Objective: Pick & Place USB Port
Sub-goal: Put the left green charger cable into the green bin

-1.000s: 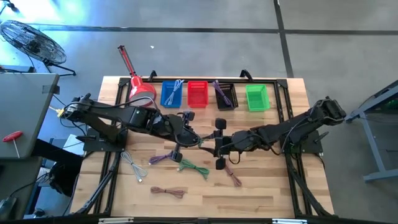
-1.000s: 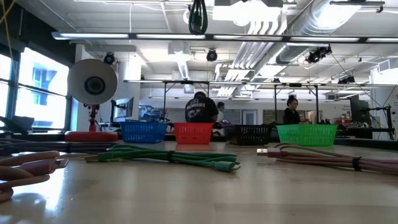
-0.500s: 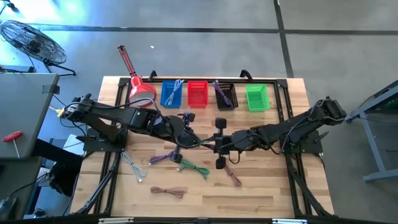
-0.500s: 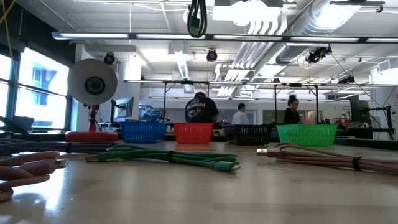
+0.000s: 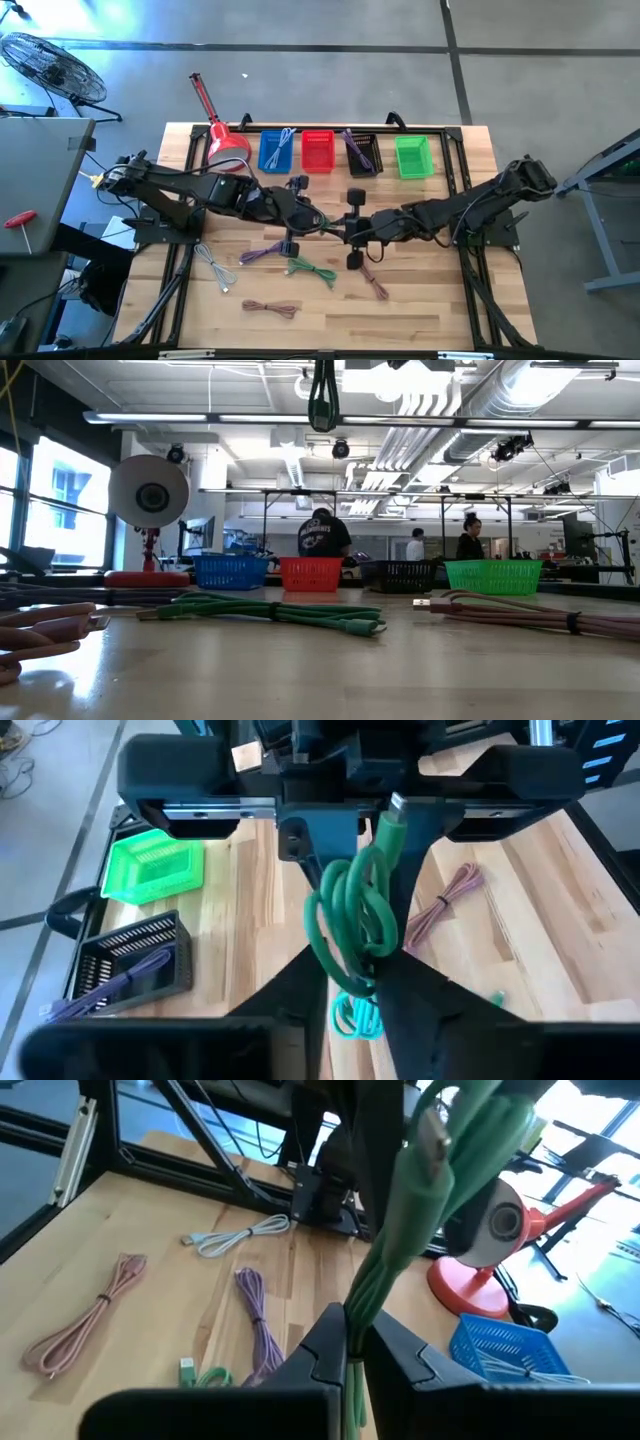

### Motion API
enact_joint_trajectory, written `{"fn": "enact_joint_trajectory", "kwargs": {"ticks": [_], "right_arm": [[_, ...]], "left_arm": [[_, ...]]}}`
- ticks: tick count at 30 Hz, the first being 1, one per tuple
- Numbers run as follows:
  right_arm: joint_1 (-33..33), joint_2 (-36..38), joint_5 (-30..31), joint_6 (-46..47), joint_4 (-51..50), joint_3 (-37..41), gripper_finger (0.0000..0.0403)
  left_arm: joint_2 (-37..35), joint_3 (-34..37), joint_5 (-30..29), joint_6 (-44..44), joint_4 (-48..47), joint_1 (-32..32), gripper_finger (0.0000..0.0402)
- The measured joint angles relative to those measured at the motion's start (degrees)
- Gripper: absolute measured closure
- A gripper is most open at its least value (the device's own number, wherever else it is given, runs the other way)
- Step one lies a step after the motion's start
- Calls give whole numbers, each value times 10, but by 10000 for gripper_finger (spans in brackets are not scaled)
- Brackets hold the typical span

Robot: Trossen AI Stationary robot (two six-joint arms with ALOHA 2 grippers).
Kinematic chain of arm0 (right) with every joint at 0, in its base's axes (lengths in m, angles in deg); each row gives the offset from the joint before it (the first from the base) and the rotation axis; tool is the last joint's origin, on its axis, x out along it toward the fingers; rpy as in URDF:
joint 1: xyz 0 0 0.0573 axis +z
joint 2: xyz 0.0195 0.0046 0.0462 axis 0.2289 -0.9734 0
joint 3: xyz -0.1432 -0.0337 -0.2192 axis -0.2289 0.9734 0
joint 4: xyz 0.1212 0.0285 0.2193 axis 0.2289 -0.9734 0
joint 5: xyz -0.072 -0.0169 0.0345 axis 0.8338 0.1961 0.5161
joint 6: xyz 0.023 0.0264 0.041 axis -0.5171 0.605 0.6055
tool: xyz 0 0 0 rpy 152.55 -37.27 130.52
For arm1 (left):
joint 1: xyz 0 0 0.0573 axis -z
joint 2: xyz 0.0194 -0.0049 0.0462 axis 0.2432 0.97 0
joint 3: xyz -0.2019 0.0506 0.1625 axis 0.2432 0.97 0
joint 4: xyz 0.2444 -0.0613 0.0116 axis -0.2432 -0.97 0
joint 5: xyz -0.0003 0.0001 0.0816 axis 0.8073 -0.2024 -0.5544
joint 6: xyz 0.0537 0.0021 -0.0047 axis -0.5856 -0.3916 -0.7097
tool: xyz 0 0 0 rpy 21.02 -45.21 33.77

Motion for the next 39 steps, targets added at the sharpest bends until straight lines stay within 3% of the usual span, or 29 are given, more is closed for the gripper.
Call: {"fn": "enact_joint_trajectory", "kwargs": {"ticks": [3,8,14,18,21,30,35,39], "right_arm": [[1,0,14,1,-10,0,393],[1,0,86,20,-60,1,394],[1,0,198,79,-147,1,394],[1,16,306,156,-265,1,394],[0,42,348,226,-350,1,394],[-31,208,362,346,-540,1,394],[-116,327,319,424,-622,0,394],[-200,383,258,444,-626,0,394]], "left_arm": [[0,0,0,4,1,0,285],[-1,-1,-1,21,4,0,250],[-1,-2,8,25,-3,5,243],[-6,-13,10,-35,-45,4,243],[-17,-26,-7,-39,-73,4,243],[-92,-30,-67,3,-154,4,243],[-127,-30,-86,62,-245,4,243],[-145,-10,-87,97,-275,4,243]]}}
